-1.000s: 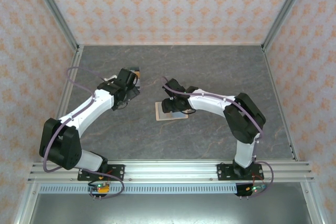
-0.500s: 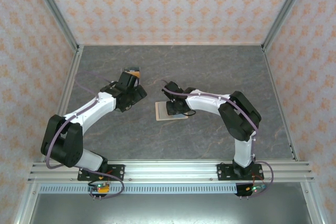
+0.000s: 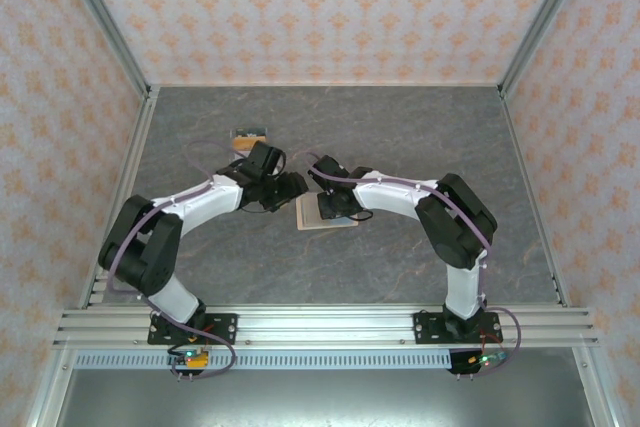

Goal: Take the credit cards out of the card holder

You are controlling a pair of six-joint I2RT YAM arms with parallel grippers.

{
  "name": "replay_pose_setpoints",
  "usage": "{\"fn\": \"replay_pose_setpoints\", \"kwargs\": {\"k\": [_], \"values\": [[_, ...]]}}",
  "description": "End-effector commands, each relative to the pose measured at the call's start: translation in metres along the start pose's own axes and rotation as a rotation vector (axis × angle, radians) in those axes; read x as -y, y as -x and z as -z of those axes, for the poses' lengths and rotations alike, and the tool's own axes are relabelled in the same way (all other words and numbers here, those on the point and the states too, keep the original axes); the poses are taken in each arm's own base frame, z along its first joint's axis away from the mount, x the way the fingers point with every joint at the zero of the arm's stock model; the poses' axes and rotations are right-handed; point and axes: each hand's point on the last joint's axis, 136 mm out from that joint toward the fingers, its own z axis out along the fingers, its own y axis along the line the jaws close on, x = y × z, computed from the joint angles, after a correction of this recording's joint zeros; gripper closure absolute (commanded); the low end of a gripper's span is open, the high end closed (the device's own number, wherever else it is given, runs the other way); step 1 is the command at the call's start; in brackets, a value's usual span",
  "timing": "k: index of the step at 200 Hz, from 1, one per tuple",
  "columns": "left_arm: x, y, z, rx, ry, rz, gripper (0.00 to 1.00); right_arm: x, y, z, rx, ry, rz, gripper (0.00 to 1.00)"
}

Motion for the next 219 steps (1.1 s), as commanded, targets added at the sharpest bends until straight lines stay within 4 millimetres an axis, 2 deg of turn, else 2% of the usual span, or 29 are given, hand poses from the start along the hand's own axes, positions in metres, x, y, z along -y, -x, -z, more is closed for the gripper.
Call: {"fn": "replay_pose_setpoints", "kwargs": {"k": [1, 48, 70, 118, 148, 219], "values": [[0.022, -0.006, -0.010, -0.046, -0.097, -0.016, 0.47, 0.011, -0.017, -0.011, -0.051, -0.046, -0.007, 0.58], [0.007, -0.020, -0.029, -0.099, -0.063, -0.004, 0.57, 0.009, -0.018, -0.011, -0.054, -0.031, -0.016, 0.59], [0.011, -0.023, -0.033, -0.116, -0.084, -0.006, 0.61, 0.008, -0.019, -0.012, -0.057, -0.028, -0.016, 0.59], [-0.006, -0.023, -0.043, -0.125, -0.004, 0.012, 0.61, 0.007, -0.018, -0.011, -0.056, -0.023, -0.017, 0.60], [0.007, -0.024, -0.045, -0.141, -0.067, 0.008, 0.63, 0.006, -0.017, -0.009, -0.051, -0.011, -0.023, 0.60], [0.023, -0.025, -0.044, -0.163, -0.135, 0.006, 0.70, 0.002, -0.004, 0.003, -0.019, 0.066, -0.079, 0.60]]}}
